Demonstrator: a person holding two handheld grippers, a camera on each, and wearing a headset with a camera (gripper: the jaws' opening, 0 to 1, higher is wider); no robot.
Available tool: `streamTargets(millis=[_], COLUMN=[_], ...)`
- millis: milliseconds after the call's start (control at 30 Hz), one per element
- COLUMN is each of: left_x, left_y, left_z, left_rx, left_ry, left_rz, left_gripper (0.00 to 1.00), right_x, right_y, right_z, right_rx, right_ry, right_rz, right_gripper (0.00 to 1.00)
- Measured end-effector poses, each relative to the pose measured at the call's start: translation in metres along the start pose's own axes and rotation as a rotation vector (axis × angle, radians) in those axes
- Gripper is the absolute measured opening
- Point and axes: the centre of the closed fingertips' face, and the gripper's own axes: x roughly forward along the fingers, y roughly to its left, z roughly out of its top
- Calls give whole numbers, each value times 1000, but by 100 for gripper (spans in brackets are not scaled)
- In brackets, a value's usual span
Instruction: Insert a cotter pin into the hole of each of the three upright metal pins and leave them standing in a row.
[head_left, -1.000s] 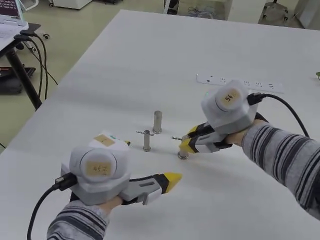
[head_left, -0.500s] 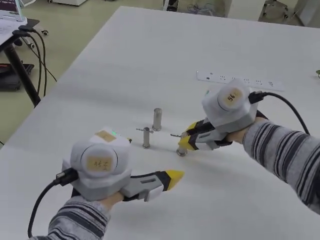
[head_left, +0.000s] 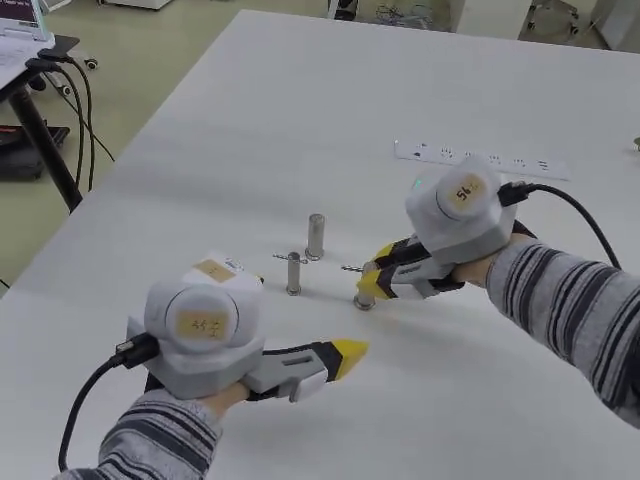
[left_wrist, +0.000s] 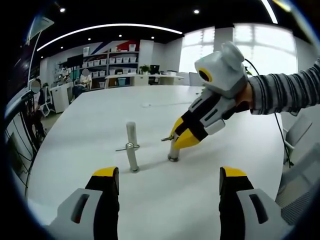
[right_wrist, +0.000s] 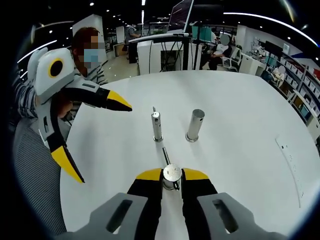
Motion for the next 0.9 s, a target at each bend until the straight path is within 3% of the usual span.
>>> streamTargets(millis=[200,300,367,633,900], left_x=[0,0,0,1,1], left_y=[1,2,2,-1,-2], left_z=[-1,0,-1,-1,3], left_rx=[-2,-4,-3,15,-9], left_ry=[3,0,3,6,-16], left_rz=[3,5,8,6,-1], left_gripper=[81,81,82,83,86], right_x=[1,-1,-4,-7,19], right_y=[-3,1,3,-16,-32], right_z=[0,4,12,47,64], right_rx=[1,-2,23,165,203], right_ry=[-2,-22,-50,-197,-218], right_rz=[-9,-5,0,-40,-62], right_gripper=[10,15,18,24,25])
